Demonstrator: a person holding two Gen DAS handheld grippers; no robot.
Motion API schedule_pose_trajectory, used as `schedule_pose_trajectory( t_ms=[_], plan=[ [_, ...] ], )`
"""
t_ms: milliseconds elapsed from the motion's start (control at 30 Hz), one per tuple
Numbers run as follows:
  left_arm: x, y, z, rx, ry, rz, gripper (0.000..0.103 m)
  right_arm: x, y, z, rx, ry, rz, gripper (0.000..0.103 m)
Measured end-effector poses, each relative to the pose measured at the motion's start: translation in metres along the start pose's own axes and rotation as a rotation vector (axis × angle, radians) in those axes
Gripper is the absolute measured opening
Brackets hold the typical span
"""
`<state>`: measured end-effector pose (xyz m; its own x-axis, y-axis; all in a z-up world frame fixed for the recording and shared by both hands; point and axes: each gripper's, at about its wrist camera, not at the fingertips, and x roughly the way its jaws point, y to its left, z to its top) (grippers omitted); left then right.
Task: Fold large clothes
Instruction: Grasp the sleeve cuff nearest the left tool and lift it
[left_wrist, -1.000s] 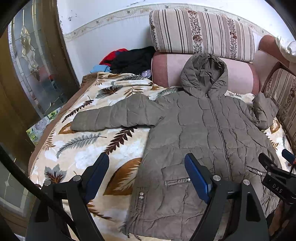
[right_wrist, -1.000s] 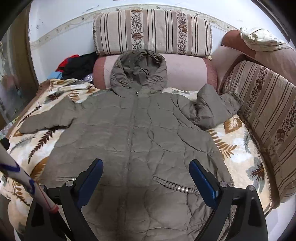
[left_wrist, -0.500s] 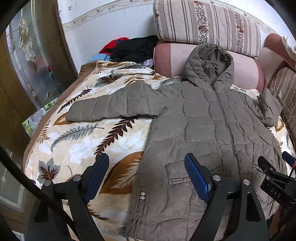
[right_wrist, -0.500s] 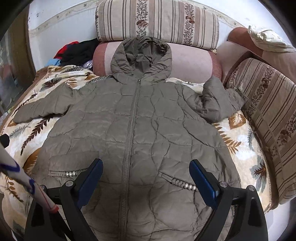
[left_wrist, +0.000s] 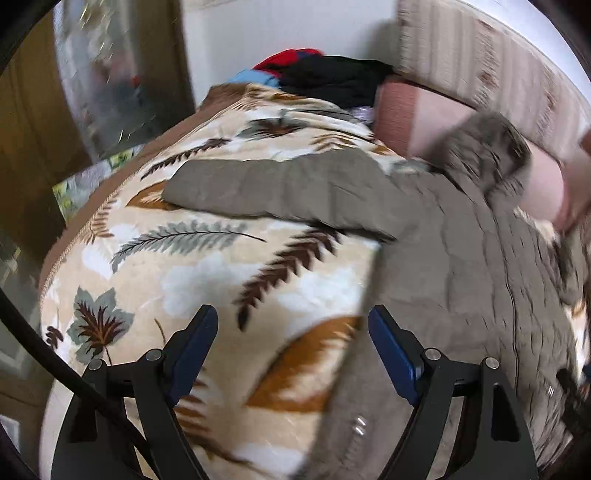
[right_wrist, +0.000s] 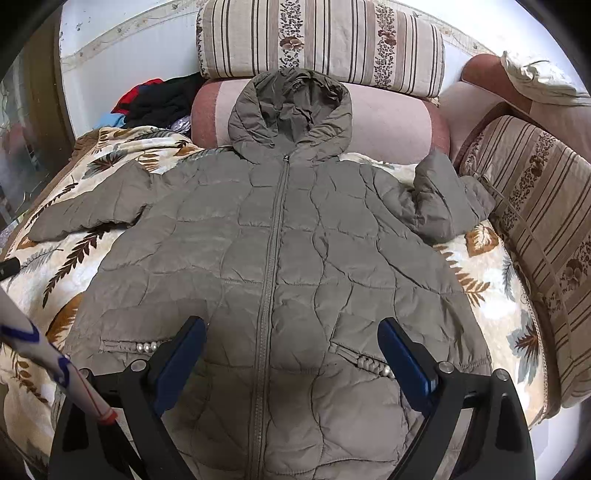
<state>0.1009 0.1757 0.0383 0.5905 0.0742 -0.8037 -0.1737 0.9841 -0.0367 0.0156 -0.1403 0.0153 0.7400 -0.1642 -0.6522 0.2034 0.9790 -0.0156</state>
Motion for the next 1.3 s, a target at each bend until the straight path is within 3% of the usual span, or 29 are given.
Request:
schedule_pose_trajectory(
  t_ms=[267, 467, 533, 833, 867, 900, 933, 967, 1000, 1133, 1300],
  plan=[
    [0.091, 0.098, 0.085, -0.229, 0.069, -0.068, 0.083, 0.024, 0.005, -0.007, -0.001, 0.054, 0.036, 0.097],
    [0.177, 0.155, 0.097, -0.502, 0.171, -0.274, 0.082, 0.039, 0.004, -0.003, -0.015, 0.067, 0.033, 0.097],
    [0.199, 0.161, 0.096, -0.566, 0.189, -0.327, 0.08, 0.045, 0.003, -0.001, -0.017, 0.073, 0.027, 0.097],
    [0.241, 0.165, 0.114, -0.644, 0.156, -0.383, 0.08, 0.07, 0.005, 0.001, -0.038, 0.122, 0.002, 0.097],
    [0.243, 0.165, 0.117, -0.65, 0.159, -0.376, 0.074, 0.071, 0.005, 0.001, -0.039, 0.125, 0.0, 0.097],
    [0.243, 0.165, 0.119, -0.643, 0.166, -0.348, 0.055, 0.073, 0.004, 0.0, -0.036, 0.129, -0.002, 0.097],
    [0.241, 0.161, 0.122, -0.614, 0.179, -0.305, 0.042, 0.073, 0.002, 0.0, -0.027, 0.131, 0.0, 0.097],
    [0.238, 0.158, 0.124, -0.586, 0.188, -0.295, 0.021, 0.073, 0.0, 0.0, -0.018, 0.129, 0.005, 0.097],
    [0.232, 0.153, 0.127, -0.553, 0.193, -0.296, 0.014, 0.072, -0.002, 0.0, -0.01, 0.127, 0.01, 0.097],
    [0.174, 0.104, 0.145, -0.353, 0.111, -0.255, 0.011, 0.064, -0.011, -0.002, 0.017, 0.097, 0.033, 0.097],
    [0.103, 0.013, 0.16, -0.142, 0.03, -0.333, 0.01, 0.05, -0.028, -0.007, 0.069, 0.066, 0.06, 0.097]
  ],
)
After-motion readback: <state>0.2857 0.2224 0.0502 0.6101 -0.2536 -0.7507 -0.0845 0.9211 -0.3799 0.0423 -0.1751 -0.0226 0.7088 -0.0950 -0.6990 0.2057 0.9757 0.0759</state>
